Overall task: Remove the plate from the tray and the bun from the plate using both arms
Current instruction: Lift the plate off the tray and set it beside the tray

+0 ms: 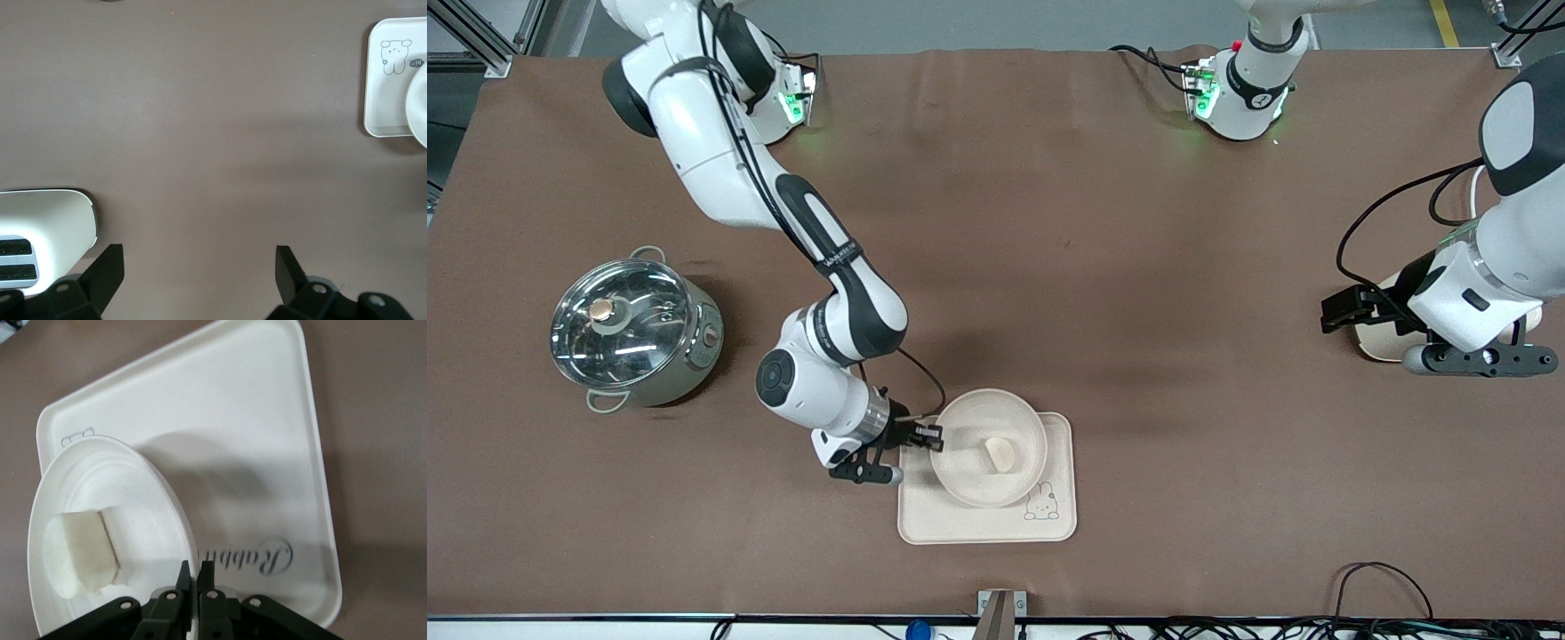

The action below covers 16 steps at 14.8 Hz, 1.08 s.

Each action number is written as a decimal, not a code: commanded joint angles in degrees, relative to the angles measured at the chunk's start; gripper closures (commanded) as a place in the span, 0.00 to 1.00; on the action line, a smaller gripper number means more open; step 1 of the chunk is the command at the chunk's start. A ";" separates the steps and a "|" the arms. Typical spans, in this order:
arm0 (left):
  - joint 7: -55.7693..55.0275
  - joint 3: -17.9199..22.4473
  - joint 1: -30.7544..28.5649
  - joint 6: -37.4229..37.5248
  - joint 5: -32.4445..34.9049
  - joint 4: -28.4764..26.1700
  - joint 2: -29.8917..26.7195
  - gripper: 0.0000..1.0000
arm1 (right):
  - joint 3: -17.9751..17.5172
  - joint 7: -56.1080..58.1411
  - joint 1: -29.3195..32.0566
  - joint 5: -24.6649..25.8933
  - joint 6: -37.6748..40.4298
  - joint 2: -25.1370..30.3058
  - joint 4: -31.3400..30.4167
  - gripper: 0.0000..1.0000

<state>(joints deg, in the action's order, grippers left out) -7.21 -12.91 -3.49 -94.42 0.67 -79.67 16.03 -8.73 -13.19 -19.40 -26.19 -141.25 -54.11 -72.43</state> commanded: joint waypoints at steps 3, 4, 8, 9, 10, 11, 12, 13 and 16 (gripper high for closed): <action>-0.70 -0.10 0.41 -0.06 0.73 0.66 0.58 0.00 | -16.63 12.55 15.84 -1.59 -14.81 14.63 -32.98 1.00; -0.70 -0.10 0.59 -0.06 0.73 0.74 0.67 0.00 | -20.50 14.92 19.45 -1.59 -19.28 14.99 -37.73 1.00; -0.78 -0.62 1.12 -0.41 0.47 0.66 0.76 0.00 | -24.32 18.20 22.83 -1.50 -24.86 14.82 -43.31 1.00; -0.78 -0.80 1.12 -0.42 0.30 0.66 1.02 0.00 | -24.32 18.55 22.74 -1.50 -24.95 14.90 -44.36 1.00; -0.96 -0.80 1.12 -0.42 0.21 0.66 1.02 0.00 | -24.49 18.81 22.74 -1.50 -25.38 14.99 -45.85 1.00; -1.74 -0.80 1.38 -0.42 0.21 0.57 1.11 0.00 | -24.58 18.90 22.65 -1.50 -26.78 14.99 -47.00 1.00; -3.23 -0.80 1.99 -0.42 0.21 0.57 1.28 0.00 | -24.58 18.81 22.04 -1.50 -28.53 14.91 -47.88 1.00; -5.07 -0.89 2.26 -0.42 0.21 0.57 1.46 0.00 | -24.67 18.47 21.43 -1.50 -29.34 14.91 -48.15 0.98; -10.78 -0.89 4.89 -0.42 0.03 0.40 2.25 0.00 | -25.02 15.76 21.95 -2.46 -29.08 14.90 -47.98 0.00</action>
<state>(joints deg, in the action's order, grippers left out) -14.22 -13.67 0.03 -94.49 0.67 -79.69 17.52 -33.25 3.78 2.10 -26.46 -170.28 -40.86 -117.49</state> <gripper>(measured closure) 0.000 0.784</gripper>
